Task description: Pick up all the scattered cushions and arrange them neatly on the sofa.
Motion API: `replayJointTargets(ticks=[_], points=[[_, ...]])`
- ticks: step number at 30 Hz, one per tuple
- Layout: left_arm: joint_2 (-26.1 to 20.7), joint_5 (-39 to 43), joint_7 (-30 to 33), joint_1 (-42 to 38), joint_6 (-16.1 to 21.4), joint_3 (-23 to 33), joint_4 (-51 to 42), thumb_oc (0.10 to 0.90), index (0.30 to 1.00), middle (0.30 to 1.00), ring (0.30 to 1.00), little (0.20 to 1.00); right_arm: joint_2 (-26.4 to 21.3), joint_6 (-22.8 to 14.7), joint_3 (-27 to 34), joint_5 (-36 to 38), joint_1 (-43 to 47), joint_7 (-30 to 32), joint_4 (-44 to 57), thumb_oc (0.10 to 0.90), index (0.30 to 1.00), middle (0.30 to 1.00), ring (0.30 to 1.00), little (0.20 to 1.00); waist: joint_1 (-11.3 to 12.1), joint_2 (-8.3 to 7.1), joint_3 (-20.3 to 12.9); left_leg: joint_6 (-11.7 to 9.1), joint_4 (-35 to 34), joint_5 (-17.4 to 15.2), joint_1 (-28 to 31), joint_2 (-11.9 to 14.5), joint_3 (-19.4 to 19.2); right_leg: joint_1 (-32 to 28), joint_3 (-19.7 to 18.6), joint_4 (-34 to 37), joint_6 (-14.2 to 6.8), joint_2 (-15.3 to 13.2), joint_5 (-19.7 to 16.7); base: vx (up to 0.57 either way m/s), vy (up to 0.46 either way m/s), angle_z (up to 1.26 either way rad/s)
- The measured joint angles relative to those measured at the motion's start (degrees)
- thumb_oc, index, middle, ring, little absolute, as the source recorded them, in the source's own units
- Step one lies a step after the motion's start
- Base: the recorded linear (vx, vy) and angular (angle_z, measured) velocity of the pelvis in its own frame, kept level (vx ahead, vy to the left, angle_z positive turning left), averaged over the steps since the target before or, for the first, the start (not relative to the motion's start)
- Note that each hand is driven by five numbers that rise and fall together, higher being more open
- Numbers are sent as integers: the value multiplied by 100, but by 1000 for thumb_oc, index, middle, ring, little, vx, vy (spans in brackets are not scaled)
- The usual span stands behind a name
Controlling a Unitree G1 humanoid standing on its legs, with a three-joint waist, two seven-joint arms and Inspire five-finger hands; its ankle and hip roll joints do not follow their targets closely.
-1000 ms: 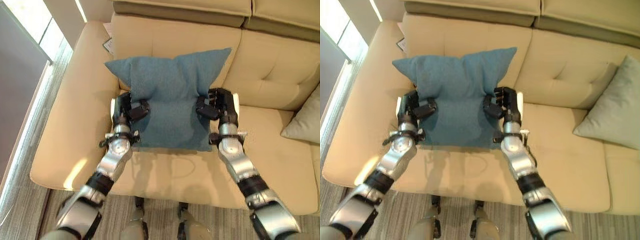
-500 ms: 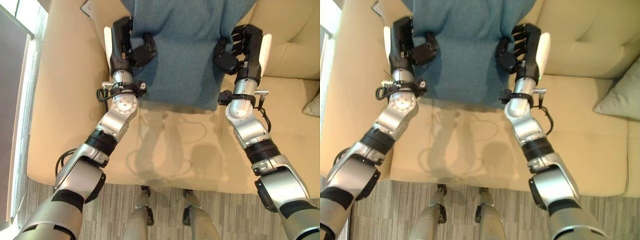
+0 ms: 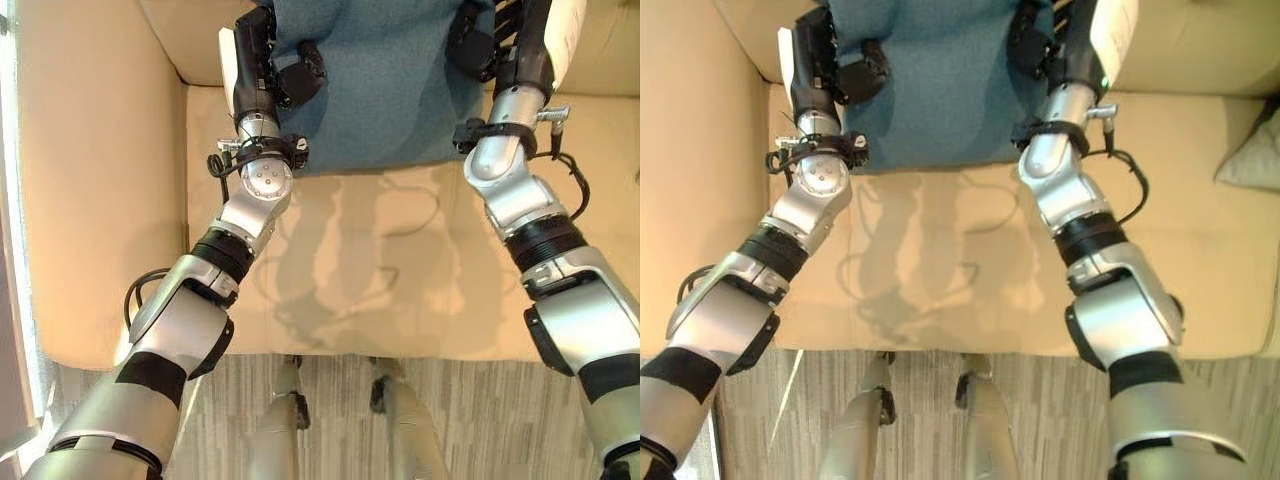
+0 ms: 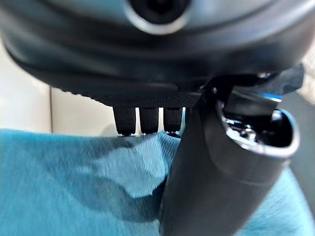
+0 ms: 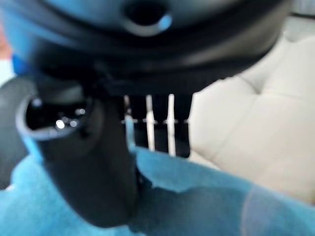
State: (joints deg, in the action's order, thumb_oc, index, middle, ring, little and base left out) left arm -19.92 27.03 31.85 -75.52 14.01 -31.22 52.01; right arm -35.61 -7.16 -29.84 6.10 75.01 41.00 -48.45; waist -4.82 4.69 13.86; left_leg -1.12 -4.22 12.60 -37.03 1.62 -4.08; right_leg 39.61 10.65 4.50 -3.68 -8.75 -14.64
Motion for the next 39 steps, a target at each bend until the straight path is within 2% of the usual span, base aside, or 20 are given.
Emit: replayJointTargets(ticks=[1, 2, 3, 4, 6, 7, 9, 13, 15, 18, 20, 21, 24, 26, 28, 33, 35, 37, 38, 39], points=[[-207, -2, -49, -5, 33, 49, -259, 800, 900, 900, 900, 900, -91, -1, 69, 94, 84, -44, 167, 800, 900, 900, 900, 900, 102, -11, 9, -167, 211, -135, -213, 62, -17, 116, -25, 69, 99, 59, -76, -20, -29, 13], [-315, -3, -86, -4, 54, 89, -359, 800, 900, 900, 900, 900, -130, -3, 106, 133, 96, -70, 282, 800, 900, 900, 900, 900, 103, -21, 18, -250, 499, -203, -438, 68, -8, 179, -25, 67, 133, 21, -102, -23, -30, -13], [-720, 0, -184, 3, 103, 106, -530, 800, 900, 900, 900, 900, -211, -1, 104, 184, 88, -98, 652, 800, 900, 900, 900, 900, 110, -88, 69, -255, 39, -63, -758, 175, -22, 393, -34, 66, 179, 193, -139, -12, -27, -20], [-852, -3, -245, -33, 120, 112, -539, 800, 900, 900, 900, 900, -205, -4, 112, 185, 87, -159, 767, 800, 900, 900, 900, 900, 86, -96, 90, -226, -80, 285, -771, 283, -3, 445, -10, 65, 169, 319, -140, -22, -44, -22], [-885, -16, -296, 37, 124, 117, -588, 800, 900, 900, 900, 900, -229, 2, 224, 185, -35, -231, 851, 800, 900, 900, 900, 900, 71, -146, 120, -213, -80, 296, -759, 234, -16, 433, -13, 66, 155, 284, -146, -21, -31, -5], [-1010, -36, -412, 440, 131, 288, -987, 800, 900, 900, 900, 900, -205, -36, 686, 154, -631, -327, 1431, 800, 900, 900, 900, 900, 72, -149, 122, -211, -81, 291, -676, 196, -17, 356, -18, 67, 121, 262, -121, -18, -5, 3], [-1146, -35, -439, 634, 124, 297, -1034, 800, 900, 900, 900, 900, -189, -100, 723, 139, -960, -398, 1536, 800, 900, 900, 900, 900, 80, -151, 124, -197, -81, 278, -581, 183, -17, 255, -29, 68, 95, 253, -101, -26, 4, 2], [-1259, -285, -487, 1527, 97, 954, -1568, 800, 900, 900, 900, 900, -144, -160, 1097, -114, -1816, -728, 1863, 800, 900, 900, 900, 900, 92, -155, 126, -188, -81, 236, -279, 184, -12, -50, -13, 67, 13, 255, -36, -9, -3, 0], [-1207, -294, -507, 1962, 110, 1375, -1824, 800, 900, 900, 900, 900, -143, -193, 1387, -246, -2172, -848, 2061, 800, 900, 900, 900, 900, 87, -156, 126, -195, -82, 222, -173, 191, -8, -173, -4, 68, -11, 249, -16, -4, -14, 2], [-1091, -291, -633, 3289, 141, 2170, -2408, 800, 900, 900, 900, 900, -181, -252, 2159, -386, -3389, -1111, 2447, 800, 900, 900, 900, 900, 98, -174, 137, -204, -81, 187, 152, 200, -3, -524, 19, 67, -86, 256, 72, 11, -27, 6], [-1019, -281, -644, 3989, 147, 2433, -2486, 800, 900, 900, 900, 900, -178, -244, 2384, -468, -4041, -1192, 2462, 800, 900, 900, 900, 900, 98, -206, 157, -207, -82, 127, 420, 207, -4, -796, 23, 69, -73, 248, 127, 32, -18, 3], [-786, -284, -746, 4904, 132, 2873, -2623, 800, 900, 900, 900, 900, -6, -233, 2748, -531, -4877, -1360, 2478, 800, 900, 900, 900, 900, 101, -251, 165, -211, -83, -18, 779, 220, -3, -1152, 48, 71, -54, 254, 263, 38, -9, 0], [-681, -295, -854, 5930, 93, 2989, -2603, 800, 900, 900, 900, 900, 29, -199, 2944, -592, -5846, -1562, 2406, 800, 900, 900, 900, 900, 101, -269, 154, -247, -85, -114, 1172, 235, 14, -1562, 94, 73, -145, 256, 387, 57, -13, 3], [-646, -569, -1043, 6674, 64, 3124, -2731, 800, 900, 900, 900, 900, 112, -194, 3209, -741, -6481, -1747, 2398, 800, 900, 900, 900, 900, 102, -278, 149, -244, -85, -183, 1391, 248, 35, -1806, 153, 73, -123, 265, 459, 53, -15, 6], [-505, -795, -1208, 7109, 61, 3230, -2772, 800, 900, 900, 900, 900, 366, -191, 3453, -785, -6823, -1866, 2385, 800, 900, 900, 900, 900, 104, -285, 147, -252, -86, -219, 1613, 254, 46, -2033, 166, 74, -154, 268, 502, 24, -7, 3], [-36, -1164, -1630, 8124, -61, 3197, -2640, 800, 900, 900, 900, 900, 872, -164, 3266, -987, -7567, -2244, 1985, 800, 900, 900, 900, 900, 118, -378, -40, -279, -89, -413, 2372, 257, 43, -2797, 187, 78, -172, 268, 673, 28, -19, 1], [182, -1166, -1777, 8470, -74, 3141, -2338, 800, 900, 900, 900, 900, 946, -131, 2998, -1187, -7841, -2363, 1787, 800, 900, 900, 900, 900, 145, -406, -364, -310, -91, -483, 2481, 254, 60, -2923, 224, 78, -185, 264, 766, -16, -31, 6], [293, -1229, -1821, 8532, -81, 3113, -2076, 800, 900, 900, 900, 900, 987, -109, 2887, -1310, -7954, -2436, 1688, 800, 900, 900, 900, 900, 146, -412, -429, -289, -88, -466, 2612, 253, 101, -3088, 270, 78, -164, 269, 770, -17, -30, 15], [337, -1420, -1935, 8671, -242, 2882, -1657, 800, 900, 900, 900, 900, 1001, -106, 2545, -1596, -8104, -2578, 1339, 800, 900, 900, 900, 900, 200, -456, -609, -285, -90, -516, 2882, 262, 144, -3381, 327, 92, -192, 273, 865, -15, -40, 16], [345, -1449, -1991, 8751, -265, 2840, -1612, 800, 900, 900, 900, 900, 1022, -117, 2517, -1628, -8168, -2593, 1293, 800, 900, 900, 900, 900, 260, -462, -689, -288, -90, -522, 2894, 266, 144, -3398, 331, 95, -211, 278, 880, -17, -52, 14]])
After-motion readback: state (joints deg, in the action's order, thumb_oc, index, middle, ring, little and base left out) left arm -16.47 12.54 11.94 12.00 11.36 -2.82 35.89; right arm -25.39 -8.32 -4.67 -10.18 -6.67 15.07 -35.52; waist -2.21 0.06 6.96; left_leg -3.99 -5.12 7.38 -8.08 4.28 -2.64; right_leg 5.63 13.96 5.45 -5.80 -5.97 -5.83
